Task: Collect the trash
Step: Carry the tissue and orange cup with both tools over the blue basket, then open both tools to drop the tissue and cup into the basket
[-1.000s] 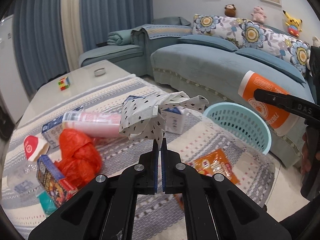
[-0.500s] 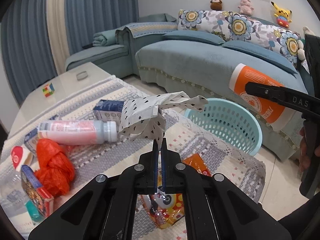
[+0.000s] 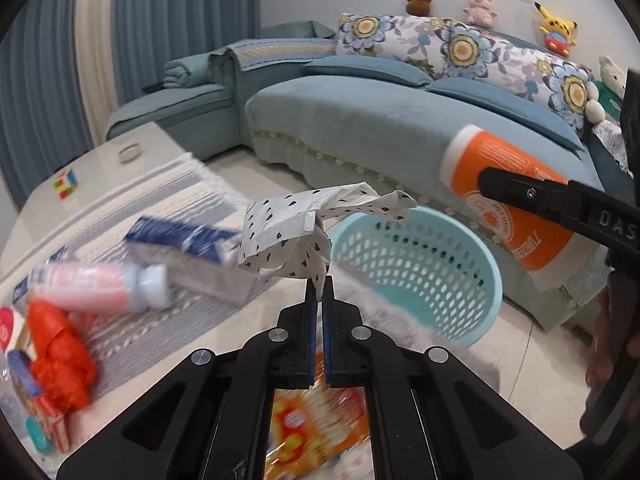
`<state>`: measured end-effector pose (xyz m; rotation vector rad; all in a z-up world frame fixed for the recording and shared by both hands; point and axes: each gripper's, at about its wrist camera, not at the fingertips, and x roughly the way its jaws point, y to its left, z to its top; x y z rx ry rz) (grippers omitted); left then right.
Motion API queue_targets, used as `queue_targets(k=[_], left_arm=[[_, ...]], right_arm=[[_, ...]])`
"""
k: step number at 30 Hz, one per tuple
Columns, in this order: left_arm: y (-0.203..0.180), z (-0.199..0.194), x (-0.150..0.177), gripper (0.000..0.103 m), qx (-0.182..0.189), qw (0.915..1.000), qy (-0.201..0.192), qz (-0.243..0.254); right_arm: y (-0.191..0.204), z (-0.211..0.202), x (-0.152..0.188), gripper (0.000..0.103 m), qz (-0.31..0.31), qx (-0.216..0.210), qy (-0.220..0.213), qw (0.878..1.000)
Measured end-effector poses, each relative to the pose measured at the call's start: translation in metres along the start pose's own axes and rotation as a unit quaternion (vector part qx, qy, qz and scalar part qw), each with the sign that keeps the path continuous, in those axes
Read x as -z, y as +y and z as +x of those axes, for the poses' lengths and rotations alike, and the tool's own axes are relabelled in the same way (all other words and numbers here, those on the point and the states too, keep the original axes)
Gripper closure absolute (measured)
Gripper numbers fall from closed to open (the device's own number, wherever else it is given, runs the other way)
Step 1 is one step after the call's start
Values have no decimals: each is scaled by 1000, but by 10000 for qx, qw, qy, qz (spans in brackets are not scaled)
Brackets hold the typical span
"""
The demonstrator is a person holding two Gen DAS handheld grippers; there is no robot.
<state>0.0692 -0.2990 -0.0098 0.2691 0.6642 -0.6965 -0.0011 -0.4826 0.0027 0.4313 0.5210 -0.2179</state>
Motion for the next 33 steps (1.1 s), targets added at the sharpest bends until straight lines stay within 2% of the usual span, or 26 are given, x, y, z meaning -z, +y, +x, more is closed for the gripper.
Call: queue_targets(k=[10,15,20,23,27,30,33], left_arm=[[-38,33,-30,102,255,9991,216,-260],[-56,33,-32,102,168,9997,199,40],[-59,35,-35,102,247,9994,245,-70],[-64,39,-37,102,194,9995,253,42],[-67,45,-42,102,264,9993,276,-29],[-75,49,-46,102,227,9995,195,134],[-81,54,-47,102,215,9994,174,205]], right_arm=[[-9,-2,-7,44,72,261,-72,9996],[-20,0,-2,44,-65,582,-52,9983],[-37,-1,3,44,234,424,61,9988],[-50,-6,4,44,472,289,29,9985],[-69,-3,8,44,760,336,116,9965],[-83,0,14,44,1193,340,239,9920],[-87,-1,17,44,1132,538,210,9919]])
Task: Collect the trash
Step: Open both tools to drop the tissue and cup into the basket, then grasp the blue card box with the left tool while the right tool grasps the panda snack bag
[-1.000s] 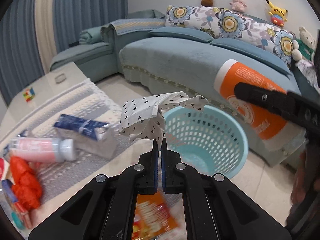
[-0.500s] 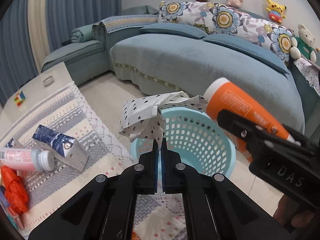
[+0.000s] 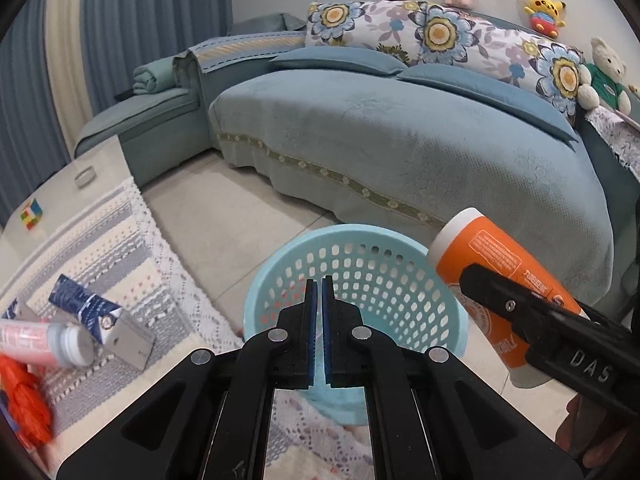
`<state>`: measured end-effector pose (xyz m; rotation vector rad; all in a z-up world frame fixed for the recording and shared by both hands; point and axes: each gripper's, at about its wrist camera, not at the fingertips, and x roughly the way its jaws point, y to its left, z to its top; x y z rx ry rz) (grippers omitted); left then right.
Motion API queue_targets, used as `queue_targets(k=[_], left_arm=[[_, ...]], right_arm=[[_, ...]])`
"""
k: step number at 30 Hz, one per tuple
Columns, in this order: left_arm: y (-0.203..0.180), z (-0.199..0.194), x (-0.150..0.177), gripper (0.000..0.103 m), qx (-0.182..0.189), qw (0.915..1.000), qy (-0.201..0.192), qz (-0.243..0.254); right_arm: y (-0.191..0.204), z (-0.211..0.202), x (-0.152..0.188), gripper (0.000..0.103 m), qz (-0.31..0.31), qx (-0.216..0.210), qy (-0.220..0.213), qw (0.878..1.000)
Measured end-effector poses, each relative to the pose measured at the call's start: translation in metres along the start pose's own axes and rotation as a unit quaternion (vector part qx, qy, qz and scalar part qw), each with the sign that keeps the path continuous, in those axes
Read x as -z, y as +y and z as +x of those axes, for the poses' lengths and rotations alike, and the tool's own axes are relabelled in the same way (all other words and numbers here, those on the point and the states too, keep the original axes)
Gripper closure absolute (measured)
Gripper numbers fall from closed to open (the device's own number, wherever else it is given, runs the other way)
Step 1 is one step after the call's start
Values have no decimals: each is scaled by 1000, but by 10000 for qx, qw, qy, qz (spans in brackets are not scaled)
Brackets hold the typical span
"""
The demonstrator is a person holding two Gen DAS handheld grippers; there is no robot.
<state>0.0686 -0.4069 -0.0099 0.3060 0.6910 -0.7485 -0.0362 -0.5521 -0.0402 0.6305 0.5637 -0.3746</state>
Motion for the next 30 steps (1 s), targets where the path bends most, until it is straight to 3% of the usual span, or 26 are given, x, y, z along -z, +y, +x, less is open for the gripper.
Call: queue_targets(k=[3,4,5,7,9,17,22,27,30], left_arm=[[0,3,1,100,112,9999,-17,-94],[1,4,1,92,139,9998,-20,-126],[1,5,1,69,146,9998,-8,-154],[2,5,4,49,116,9997,-48,-225],[3,7,6,49,69,9998,-15,-210],[29,4,15,48,228,9968,84,-767],[34,-4,15,48,103,9975,38,-691],[49,-27,11,41,44,9964,-71,-847],[64,-47,12,39,-176,9962,-94,-847]], right_arm=[[-1,-2,0,44,32,-46,-69,10000],[-1,-2,0,43,45,-101,-85,9999],[0,-1,-1,43,44,-163,-80,9998],[1,3,-1,31,58,-335,39,9994],[2,5,0,14,118,-335,48,9994],[4,0,-2,14,130,-446,-27,9989],[10,3,-3,14,267,-572,57,9980],[41,2,-5,14,-29,-802,89,9967],[67,-1,-1,11,-384,-900,134,9951]])
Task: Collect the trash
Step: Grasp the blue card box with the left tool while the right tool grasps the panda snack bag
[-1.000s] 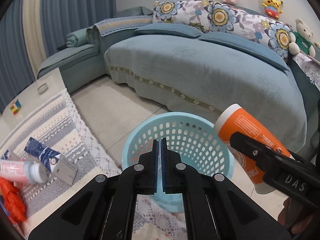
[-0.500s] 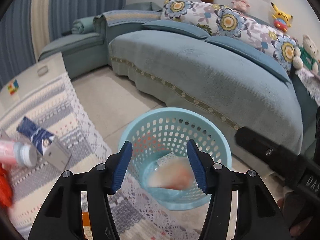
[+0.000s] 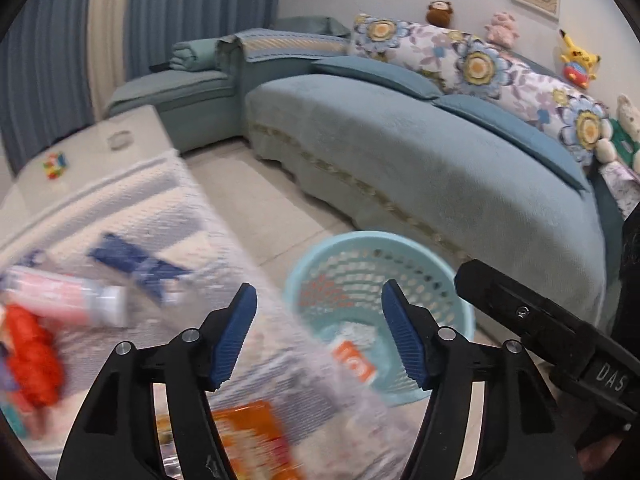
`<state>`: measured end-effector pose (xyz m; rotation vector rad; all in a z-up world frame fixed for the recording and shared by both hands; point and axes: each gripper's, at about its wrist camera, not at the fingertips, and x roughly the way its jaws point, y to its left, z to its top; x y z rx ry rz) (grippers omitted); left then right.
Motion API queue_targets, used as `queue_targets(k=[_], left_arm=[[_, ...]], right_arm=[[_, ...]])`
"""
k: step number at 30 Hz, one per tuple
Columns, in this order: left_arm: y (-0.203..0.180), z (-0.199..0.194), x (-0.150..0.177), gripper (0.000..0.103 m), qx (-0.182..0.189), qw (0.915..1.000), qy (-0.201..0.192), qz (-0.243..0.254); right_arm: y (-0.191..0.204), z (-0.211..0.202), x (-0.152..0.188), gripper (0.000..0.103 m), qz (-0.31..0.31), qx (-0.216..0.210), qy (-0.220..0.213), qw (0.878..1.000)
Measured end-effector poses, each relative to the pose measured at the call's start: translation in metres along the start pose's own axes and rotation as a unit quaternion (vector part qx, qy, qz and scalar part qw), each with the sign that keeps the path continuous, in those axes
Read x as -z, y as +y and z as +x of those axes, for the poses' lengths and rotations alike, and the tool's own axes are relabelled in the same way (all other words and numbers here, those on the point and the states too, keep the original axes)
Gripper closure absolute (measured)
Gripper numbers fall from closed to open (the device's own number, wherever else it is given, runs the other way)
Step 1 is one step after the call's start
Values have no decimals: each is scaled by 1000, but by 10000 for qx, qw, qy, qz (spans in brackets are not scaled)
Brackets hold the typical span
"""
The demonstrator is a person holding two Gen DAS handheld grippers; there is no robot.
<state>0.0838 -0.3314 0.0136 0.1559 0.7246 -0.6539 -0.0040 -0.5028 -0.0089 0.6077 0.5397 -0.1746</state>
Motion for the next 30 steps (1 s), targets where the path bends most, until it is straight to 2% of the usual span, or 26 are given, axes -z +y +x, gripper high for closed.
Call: queue_targets(k=[3,6,10,13,16,18,19,22,24,25,27,30], left_arm=[[28,-36,4,33,-406,9990,-164,132],[71,-85,11,27,-1072,9933,-368,212],[138,-143,23,14,-1624,9853,-505,-181],[184,-171,39,7,-1990,9790,-392,-198],[223,-186,64,7,-2417,9700,-190,-166],[243,-188,76,7,-2405,9700,-116,-336],[256,-184,84,7,-2261,9726,-6,-545],[282,-161,105,7,-1572,9809,538,-1015],[287,-137,117,7,-1112,9835,1047,-973],[283,-131,121,7,-1014,9841,1148,-902],[277,-124,125,7,-819,9864,1212,-746],[271,-117,117,7,-941,9883,1022,-629]], right_arm=[[35,2,4,8,-367,-176,46,9992],[67,3,12,8,-728,-356,80,9967],[108,3,36,8,-1392,-442,178,9891],[128,9,61,8,-1814,-363,463,9817],[136,19,84,8,-2050,-125,825,9752],[133,26,96,8,-1982,34,1014,9749],[130,31,98,8,-1866,66,1099,9762],[123,47,102,8,-1388,126,1378,9806],[121,55,106,8,-1215,173,1469,9815],[121,58,108,8,-1190,223,1479,9816],[125,63,111,8,-1160,226,1479,9819],[138,73,120,8,-1352,262,1488,9792]])
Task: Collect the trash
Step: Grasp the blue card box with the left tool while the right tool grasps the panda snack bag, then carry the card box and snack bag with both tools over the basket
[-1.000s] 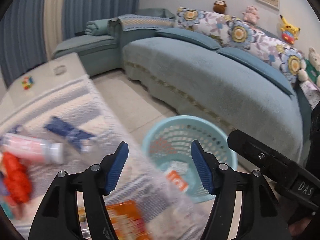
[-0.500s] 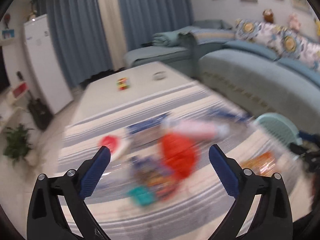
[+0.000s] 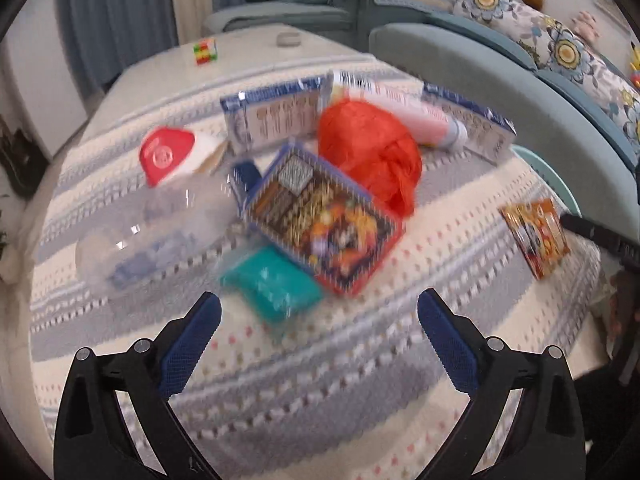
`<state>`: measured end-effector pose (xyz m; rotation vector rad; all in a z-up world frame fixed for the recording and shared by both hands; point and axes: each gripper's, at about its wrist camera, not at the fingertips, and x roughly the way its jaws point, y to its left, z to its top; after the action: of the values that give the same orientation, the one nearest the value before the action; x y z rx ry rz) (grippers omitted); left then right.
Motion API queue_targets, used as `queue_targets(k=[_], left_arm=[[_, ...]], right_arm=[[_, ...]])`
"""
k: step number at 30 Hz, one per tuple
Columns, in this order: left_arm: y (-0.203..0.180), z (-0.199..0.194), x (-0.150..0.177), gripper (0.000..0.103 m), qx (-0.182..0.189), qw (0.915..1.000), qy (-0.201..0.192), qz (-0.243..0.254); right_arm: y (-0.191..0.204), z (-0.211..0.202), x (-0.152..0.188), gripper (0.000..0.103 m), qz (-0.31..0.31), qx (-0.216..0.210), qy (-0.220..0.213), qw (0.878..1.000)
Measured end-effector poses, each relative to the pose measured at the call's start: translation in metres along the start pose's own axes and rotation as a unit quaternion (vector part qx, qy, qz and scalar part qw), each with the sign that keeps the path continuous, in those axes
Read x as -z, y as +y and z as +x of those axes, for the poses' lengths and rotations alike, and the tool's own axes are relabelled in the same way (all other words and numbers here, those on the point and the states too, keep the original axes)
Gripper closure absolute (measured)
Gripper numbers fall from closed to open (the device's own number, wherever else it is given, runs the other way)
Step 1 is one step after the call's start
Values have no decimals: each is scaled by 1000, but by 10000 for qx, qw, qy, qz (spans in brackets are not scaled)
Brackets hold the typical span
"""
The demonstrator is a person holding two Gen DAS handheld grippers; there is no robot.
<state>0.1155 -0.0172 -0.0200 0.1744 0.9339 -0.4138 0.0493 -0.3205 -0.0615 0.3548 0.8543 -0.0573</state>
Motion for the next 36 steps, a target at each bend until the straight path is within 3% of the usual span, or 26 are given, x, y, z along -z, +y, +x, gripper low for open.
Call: queue_targets(k=[4,7,14,16,18,22,25,28,31,33,34,36], left_arm=[[0,16,-22,7,-186,9997,50,-180],[12,37,-36,7,359,9946,393,-890],[22,61,-56,7,834,9770,576,-1877],[21,64,-59,8,788,9753,596,-1975],[21,64,-57,12,771,9754,573,-1984],[20,68,-57,43,1050,9714,570,-2050],[20,64,-58,44,957,9732,467,-2037],[13,55,-58,45,895,9797,299,-1769],[4,41,-60,45,905,9850,46,-1465],[2,29,-59,45,863,9875,-146,-1311],[-1,22,-58,45,799,9888,-254,-1231],[-2,10,-54,45,731,9895,-400,-1178]], right_arm=[[14,13,4,8,-305,308,67,9990],[18,22,7,8,-285,258,91,9992],[31,32,11,8,-745,593,-45,9955],[31,33,11,8,-750,620,-45,9952],[33,36,11,7,-785,666,-66,9947],[37,39,11,6,-949,816,-60,9921],[41,41,10,8,-1004,908,-32,9908],[48,42,12,19,-1191,852,-30,9892],[59,41,16,37,-1459,606,-70,9874],[64,40,17,70,-1569,430,-95,9866],[66,39,17,74,-1603,431,-127,9860],[69,33,18,92,-1628,422,-269,9854]])
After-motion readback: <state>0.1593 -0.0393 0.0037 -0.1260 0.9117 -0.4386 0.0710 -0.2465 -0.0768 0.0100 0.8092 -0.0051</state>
